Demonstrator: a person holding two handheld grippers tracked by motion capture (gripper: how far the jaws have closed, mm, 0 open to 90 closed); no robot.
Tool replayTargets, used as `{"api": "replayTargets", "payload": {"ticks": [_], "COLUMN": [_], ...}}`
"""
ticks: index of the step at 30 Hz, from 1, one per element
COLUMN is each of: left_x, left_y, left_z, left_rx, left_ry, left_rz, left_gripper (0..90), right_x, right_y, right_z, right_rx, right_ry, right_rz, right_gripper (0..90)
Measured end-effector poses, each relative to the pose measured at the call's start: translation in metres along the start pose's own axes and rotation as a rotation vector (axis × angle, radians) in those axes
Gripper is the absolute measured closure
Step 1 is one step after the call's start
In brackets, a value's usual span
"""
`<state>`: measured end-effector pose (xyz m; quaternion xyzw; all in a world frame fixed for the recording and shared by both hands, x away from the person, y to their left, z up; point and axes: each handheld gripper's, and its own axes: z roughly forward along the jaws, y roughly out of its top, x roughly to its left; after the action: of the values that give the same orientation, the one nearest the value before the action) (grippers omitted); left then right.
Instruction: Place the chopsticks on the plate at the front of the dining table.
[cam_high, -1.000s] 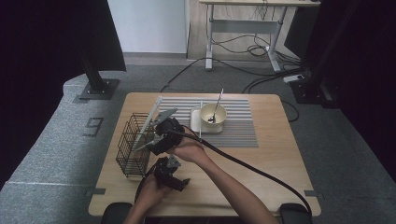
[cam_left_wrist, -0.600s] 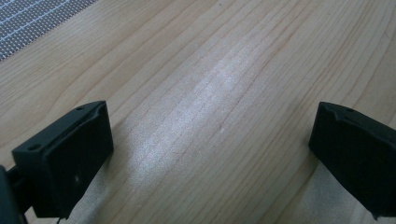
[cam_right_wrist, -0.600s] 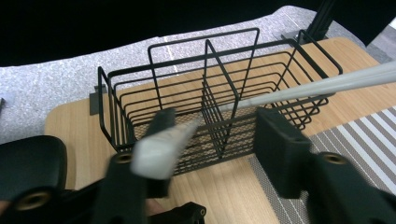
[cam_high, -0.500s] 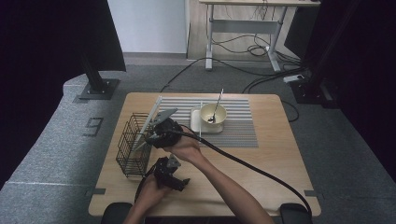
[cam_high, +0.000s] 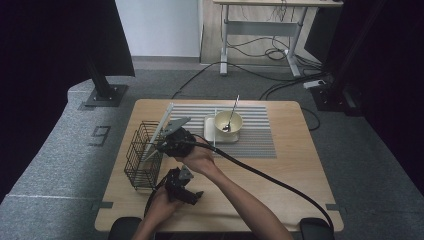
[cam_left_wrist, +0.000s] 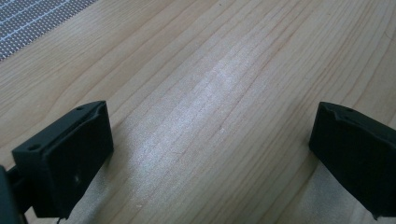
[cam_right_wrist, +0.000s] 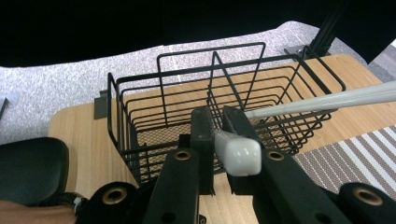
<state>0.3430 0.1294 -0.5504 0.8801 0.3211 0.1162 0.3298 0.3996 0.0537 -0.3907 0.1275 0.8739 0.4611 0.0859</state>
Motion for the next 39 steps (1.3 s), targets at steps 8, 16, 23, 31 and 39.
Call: {"api": "replayTargets", "payload": {"ticks": [8, 16, 23, 31, 39], "left_x": [0.000, 0.000, 0.000, 0.000, 0.000], "left_y": [0.000, 0.000, 0.000, 0.000, 0.000], "left_z": [0.000, 0.000, 0.000, 0.000, 0.000], "left_rx": [0.002, 0.002, 0.000, -0.001, -0.001], "left_ry": [0.001, 0.002, 0.003, 0.002, 0.001], "left_rz": [0.002, 0.000, 0.000, 0.001, 0.001], "left_gripper": [0.0, 0.0, 0.0, 0.0, 0.0], "right_x": [0.003, 0.004, 0.005, 0.000, 0.000], "right_y": [0.004, 0.011, 0.013, 0.015, 0.022], "right_z": [-0.007, -0.025, -0.040, -0.056, -0.075], "right_rx": [-0.017, -0.054, -0.079, -0.100, -0.118], "right_ry": [0.009, 0.014, 0.011, 0.003, -0.008], "right_rz": [0.001, 0.006, 0.004, 0.016, 0.012], "right_gripper": [83.0, 83.0, 83.0, 82.9, 83.0]}}
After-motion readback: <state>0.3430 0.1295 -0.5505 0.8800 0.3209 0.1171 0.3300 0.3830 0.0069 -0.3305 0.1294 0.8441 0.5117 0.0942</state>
